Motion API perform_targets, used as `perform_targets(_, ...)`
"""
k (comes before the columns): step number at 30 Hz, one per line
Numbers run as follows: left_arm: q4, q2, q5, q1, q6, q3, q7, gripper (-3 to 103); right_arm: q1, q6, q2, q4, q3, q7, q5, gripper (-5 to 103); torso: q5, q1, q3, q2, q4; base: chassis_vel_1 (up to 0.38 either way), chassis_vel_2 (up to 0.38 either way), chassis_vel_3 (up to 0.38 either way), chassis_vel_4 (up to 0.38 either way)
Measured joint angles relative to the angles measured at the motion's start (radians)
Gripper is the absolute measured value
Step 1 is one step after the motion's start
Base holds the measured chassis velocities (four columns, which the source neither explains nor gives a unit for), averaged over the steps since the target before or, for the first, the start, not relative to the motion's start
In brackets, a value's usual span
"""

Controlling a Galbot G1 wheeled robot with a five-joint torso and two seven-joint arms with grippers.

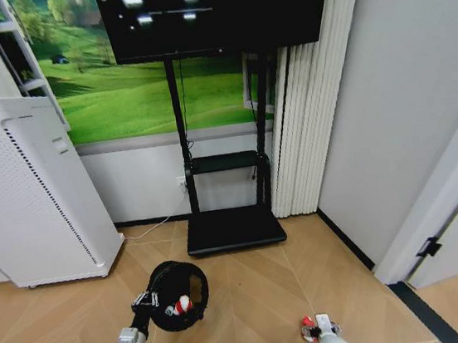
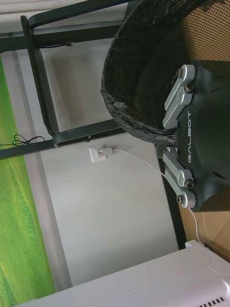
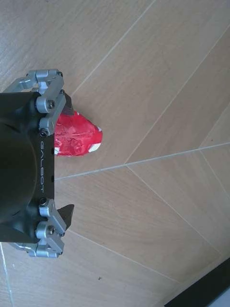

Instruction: Pick up the trash bin and place the garbage on the floor into it.

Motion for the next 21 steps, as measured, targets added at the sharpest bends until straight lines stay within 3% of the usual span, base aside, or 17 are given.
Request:
perform_targets(14, 0.029, -0.001, 0.002, -0.012, 0.003, 0.004, -0.001, 5, 0.057, 0.006, 0.066, -0.142, -0.027, -0.027, -0.007, 103, 0.0, 0.0, 0.0, 0.0, 0.0, 0.0, 0.0, 0.0, 0.0)
perform_targets(16, 0.031, 0.0, 0.002, -0.011, 0.002, 0.003, -0.001, 5, 0.067, 0.007, 0.072, -0.171, -0.031, -0.036, -0.007, 94, 0.0, 0.0, 0.0, 0.0, 0.0, 0.0, 0.0, 0.0, 0.0)
perform_targets(18, 0.032, 0.0, 0.001, -0.009, 0.0, 0.001, -0.001, 5, 0.067, 0.01, 0.074, -0.18, -0.032, -0.039, -0.009, 94, -0.0001, 0.0, 0.0, 0.0, -0.0001, 0.0, 0.0, 0.0, 0.0)
perform_targets(21, 0.036, 0.001, 0.001, -0.004, -0.005, -0.003, -0.001, 5, 0.067, 0.023, 0.076, -0.192, -0.035, -0.047, -0.022, 84, -0.0002, 0.0, 0.0, 0.0, 0.0, 0.0, 0.0, 0.0, 0.0)
